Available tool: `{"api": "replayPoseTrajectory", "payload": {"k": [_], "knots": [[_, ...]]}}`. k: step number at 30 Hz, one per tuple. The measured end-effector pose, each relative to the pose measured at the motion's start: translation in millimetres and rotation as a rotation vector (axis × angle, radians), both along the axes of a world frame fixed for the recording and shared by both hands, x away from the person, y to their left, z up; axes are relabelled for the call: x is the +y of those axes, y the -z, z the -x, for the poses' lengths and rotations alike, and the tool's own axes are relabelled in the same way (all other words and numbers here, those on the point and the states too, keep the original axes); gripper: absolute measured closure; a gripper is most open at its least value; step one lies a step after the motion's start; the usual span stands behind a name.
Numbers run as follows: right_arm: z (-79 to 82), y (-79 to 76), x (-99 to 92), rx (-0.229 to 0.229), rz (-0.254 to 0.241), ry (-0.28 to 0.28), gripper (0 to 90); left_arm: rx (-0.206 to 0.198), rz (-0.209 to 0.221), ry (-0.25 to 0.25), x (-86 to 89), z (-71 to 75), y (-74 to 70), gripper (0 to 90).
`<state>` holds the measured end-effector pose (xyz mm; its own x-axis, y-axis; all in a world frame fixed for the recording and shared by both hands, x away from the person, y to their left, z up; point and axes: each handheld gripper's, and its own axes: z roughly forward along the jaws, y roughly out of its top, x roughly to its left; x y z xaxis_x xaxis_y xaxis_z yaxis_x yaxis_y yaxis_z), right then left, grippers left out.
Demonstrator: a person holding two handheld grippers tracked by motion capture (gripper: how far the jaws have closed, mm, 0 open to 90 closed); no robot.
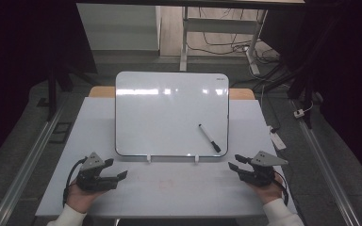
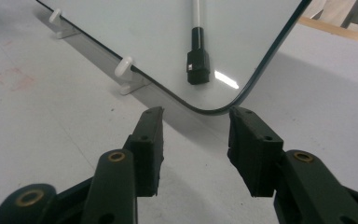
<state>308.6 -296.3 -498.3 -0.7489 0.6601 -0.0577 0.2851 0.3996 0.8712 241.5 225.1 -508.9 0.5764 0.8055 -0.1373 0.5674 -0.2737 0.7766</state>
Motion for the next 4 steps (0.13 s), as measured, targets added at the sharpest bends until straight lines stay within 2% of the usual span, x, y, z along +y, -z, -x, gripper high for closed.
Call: {"api": "replayPoseTrajectory", "payload": {"k": [4], "knots": [[0.4,1.9,1.2,-0.014,0.019,0.001,50.1,-0.005,-0.007,0.008,-1.0,0.6,0.1,24.2]]}}
